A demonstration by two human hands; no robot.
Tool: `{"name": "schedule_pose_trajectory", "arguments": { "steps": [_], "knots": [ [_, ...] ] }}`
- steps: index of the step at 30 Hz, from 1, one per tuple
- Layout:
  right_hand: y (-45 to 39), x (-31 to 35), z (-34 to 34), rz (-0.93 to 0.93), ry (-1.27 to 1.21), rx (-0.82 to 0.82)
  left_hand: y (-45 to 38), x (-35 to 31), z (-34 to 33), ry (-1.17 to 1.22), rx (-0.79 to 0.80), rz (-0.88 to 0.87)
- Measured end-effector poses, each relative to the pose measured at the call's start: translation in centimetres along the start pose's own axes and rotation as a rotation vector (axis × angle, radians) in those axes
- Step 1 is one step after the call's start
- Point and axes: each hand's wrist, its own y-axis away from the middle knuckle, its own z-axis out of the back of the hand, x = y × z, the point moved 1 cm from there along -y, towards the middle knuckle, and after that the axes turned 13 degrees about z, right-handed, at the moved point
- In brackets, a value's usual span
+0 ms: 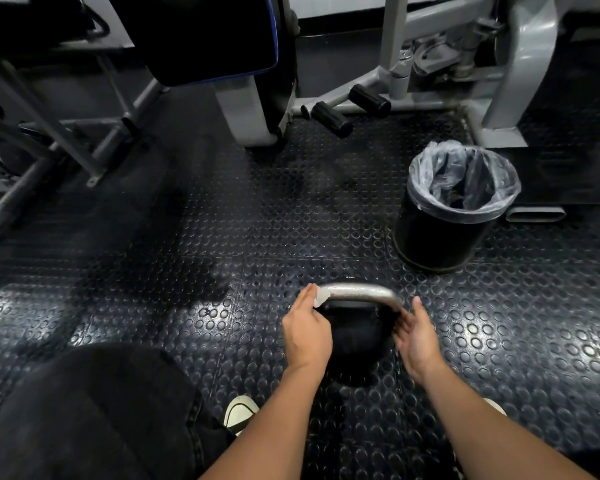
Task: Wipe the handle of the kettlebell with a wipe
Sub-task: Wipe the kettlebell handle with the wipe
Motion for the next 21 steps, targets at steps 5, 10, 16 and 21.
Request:
{"name": "schedule_pose_trajectory", "arguments": {
  "steps": [5,10,16,21],
  "knots": [
    [0.0,0.0,0.0,-0.007,-0.008,0.002,0.0,0.7,-0.1,-0.003,-0.016,0.045],
    [0.1,0.0,0.0,-0.005,-0.002,-0.003,0.6,0.0,-0.2,-0.001,0.022,-0.004],
    [0.2,-0.1,-0.1,-0.001,0.009,0.000,1.7,0.1,-0.9,0.038,-0.036,0.108],
    [0.0,-0.2,0.1,0.006,0.033,-0.018,2.2,-0.5,-1.6,0.109,-0.087,0.111]
  ]
}}
